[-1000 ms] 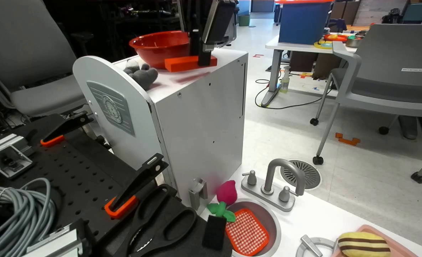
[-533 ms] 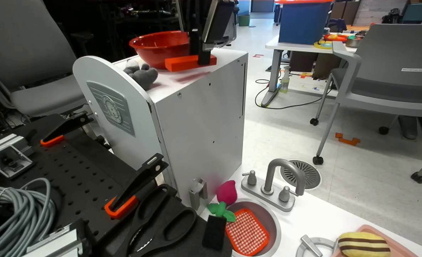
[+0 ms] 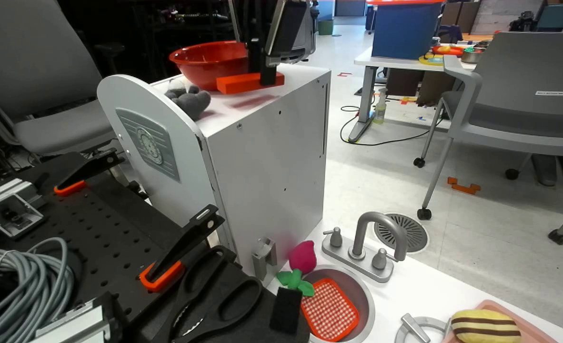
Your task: Take the block out of the red bowl on top of the cabinet
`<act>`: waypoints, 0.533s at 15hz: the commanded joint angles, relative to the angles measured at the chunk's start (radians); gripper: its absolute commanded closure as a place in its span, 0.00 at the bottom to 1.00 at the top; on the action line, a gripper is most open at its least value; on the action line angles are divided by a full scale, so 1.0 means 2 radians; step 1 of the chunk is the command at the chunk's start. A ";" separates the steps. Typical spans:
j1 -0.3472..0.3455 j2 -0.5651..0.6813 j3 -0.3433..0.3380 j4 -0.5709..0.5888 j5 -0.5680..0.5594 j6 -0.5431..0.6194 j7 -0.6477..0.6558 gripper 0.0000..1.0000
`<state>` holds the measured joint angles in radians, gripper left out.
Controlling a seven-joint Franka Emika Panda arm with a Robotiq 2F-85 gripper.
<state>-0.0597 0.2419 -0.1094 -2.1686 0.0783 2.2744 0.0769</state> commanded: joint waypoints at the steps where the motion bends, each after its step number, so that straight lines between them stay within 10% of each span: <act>1: 0.000 0.002 0.005 0.006 -0.011 0.002 0.007 0.56; 8: -0.001 -0.001 0.005 0.003 -0.011 0.004 0.007 0.01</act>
<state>-0.0593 0.2420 -0.1067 -2.1685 0.0776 2.2748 0.0769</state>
